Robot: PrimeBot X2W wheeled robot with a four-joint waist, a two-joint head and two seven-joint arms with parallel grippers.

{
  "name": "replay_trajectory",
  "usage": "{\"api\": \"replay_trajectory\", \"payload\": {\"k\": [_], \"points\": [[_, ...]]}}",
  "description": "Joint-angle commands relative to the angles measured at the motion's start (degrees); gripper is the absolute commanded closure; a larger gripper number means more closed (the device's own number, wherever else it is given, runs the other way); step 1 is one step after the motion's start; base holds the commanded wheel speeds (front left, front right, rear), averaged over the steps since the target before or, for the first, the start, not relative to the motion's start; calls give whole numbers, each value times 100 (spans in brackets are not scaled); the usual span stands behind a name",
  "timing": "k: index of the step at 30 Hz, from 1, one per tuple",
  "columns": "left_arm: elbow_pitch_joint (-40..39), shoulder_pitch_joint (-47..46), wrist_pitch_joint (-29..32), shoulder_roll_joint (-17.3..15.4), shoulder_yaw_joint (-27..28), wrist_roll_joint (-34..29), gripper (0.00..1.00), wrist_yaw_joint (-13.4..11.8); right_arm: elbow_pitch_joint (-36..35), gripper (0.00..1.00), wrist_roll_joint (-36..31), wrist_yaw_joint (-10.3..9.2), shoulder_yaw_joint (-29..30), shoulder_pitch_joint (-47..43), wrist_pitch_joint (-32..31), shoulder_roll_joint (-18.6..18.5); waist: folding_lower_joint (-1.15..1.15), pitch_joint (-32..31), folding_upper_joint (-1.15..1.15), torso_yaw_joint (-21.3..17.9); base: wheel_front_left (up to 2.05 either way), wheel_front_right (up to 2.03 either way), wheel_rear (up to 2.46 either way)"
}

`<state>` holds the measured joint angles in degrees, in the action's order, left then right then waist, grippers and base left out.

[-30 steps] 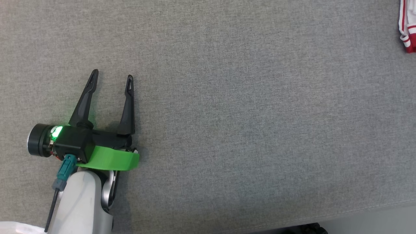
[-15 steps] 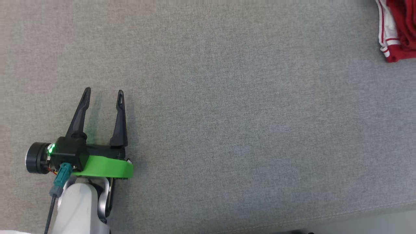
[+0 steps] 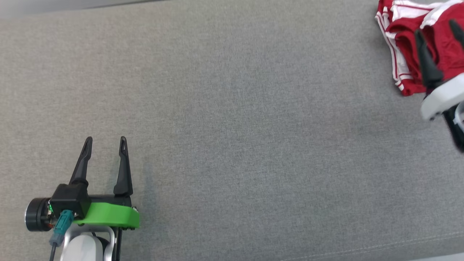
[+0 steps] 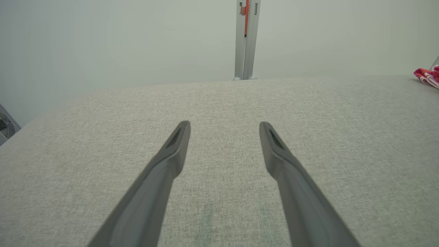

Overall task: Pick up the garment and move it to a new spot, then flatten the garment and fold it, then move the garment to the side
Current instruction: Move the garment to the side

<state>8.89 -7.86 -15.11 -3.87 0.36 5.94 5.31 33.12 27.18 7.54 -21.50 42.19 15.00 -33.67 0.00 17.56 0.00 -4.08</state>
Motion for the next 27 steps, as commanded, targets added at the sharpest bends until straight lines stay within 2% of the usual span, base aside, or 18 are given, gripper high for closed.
{"api": "replay_trajectory", "payload": {"k": [1,16,27], "points": [[26,117,0,12,34,2,0,9,-131,0,-101,-12,118,-304,21,124,0,-403,0,106,0,0,0],[201,507,0,68,51,93,0,16,-1542,0,-522,-12,1289,-2707,22,1393,0,-1181,0,371,0,0,0],[328,618,0,82,85,122,0,33,-2197,0,-918,-12,1709,-3729,22,2090,0,-1463,0,474,0,0,0]]}}
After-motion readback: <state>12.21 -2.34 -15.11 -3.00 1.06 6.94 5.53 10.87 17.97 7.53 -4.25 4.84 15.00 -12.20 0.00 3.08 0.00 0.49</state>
